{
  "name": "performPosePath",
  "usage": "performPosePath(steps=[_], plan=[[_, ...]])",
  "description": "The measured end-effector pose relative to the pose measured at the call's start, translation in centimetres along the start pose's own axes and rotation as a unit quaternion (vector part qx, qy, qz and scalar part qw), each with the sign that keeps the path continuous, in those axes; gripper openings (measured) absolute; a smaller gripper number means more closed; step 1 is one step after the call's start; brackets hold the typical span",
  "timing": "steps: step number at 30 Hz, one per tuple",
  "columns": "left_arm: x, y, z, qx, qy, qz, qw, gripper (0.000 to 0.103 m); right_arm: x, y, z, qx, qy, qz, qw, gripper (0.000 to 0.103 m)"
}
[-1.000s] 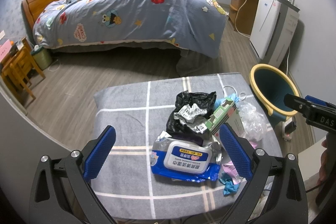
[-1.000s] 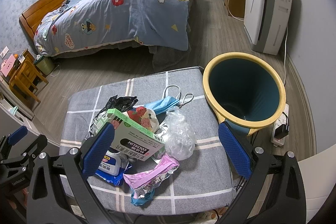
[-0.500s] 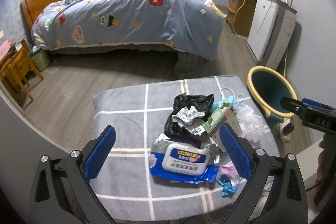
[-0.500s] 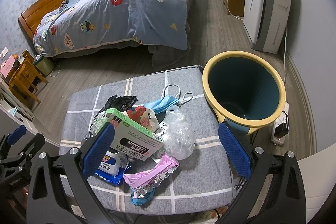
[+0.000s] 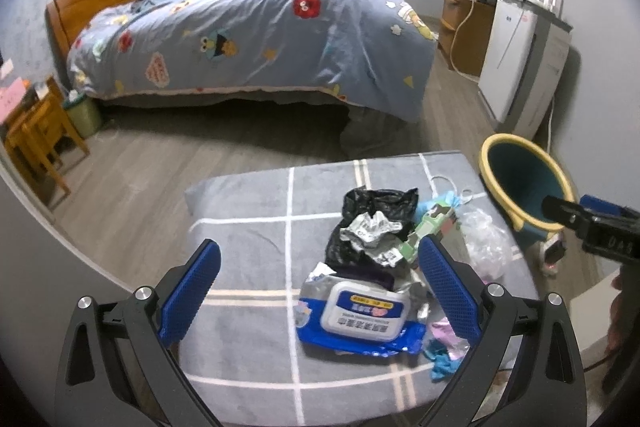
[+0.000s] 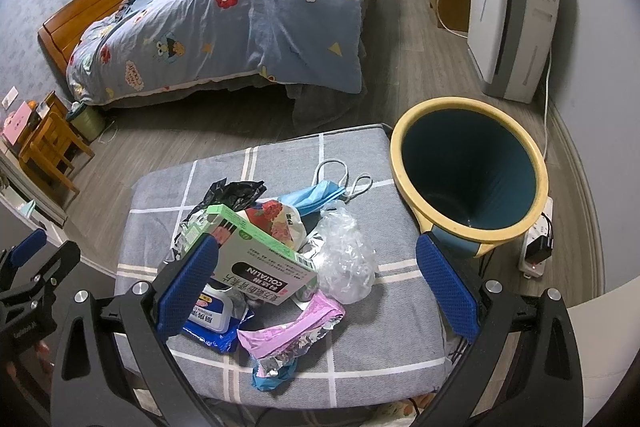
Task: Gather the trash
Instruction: 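Grasp the white-green box with the right gripper and lift it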
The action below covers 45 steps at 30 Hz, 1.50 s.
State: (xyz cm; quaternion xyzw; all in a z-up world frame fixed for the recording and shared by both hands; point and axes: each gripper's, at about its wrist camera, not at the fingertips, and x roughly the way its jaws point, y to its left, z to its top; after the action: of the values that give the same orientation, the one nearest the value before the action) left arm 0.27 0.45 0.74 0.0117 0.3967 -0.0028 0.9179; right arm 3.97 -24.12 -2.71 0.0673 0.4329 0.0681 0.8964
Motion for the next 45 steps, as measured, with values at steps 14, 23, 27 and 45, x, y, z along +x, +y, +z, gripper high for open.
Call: performPosePath(steps=[14, 23, 27, 45], plan=[[-0.7, 2.1, 1.7, -0.016, -0.015, -0.002, 0.9998, 0.098, 4.1, 6.0, -1.1, -0.112, 0.051, 0.022, 0.992, 0.097], [0.3, 5.2, 1.5, -0.06, 0.012, 0.016, 0.998, 0.098, 9.3, 9.9, -3.5, -0.197, 0.077, 0.01, 0.977, 0.097], [0.5, 5.7, 1.4, -0.064, 0.018, 0.012, 0.9977, 0.098, 10.8, 11.5, -4.4, -0.246, 0.074, -0.022, 0.966, 0.097], [4.2, 4.1, 0.4, -0.038, 0.067, 0.007, 0.997, 0.098, 6.7, 8.5, 0.8, -0.176, 0.038, 0.01, 0.984, 0.077]])
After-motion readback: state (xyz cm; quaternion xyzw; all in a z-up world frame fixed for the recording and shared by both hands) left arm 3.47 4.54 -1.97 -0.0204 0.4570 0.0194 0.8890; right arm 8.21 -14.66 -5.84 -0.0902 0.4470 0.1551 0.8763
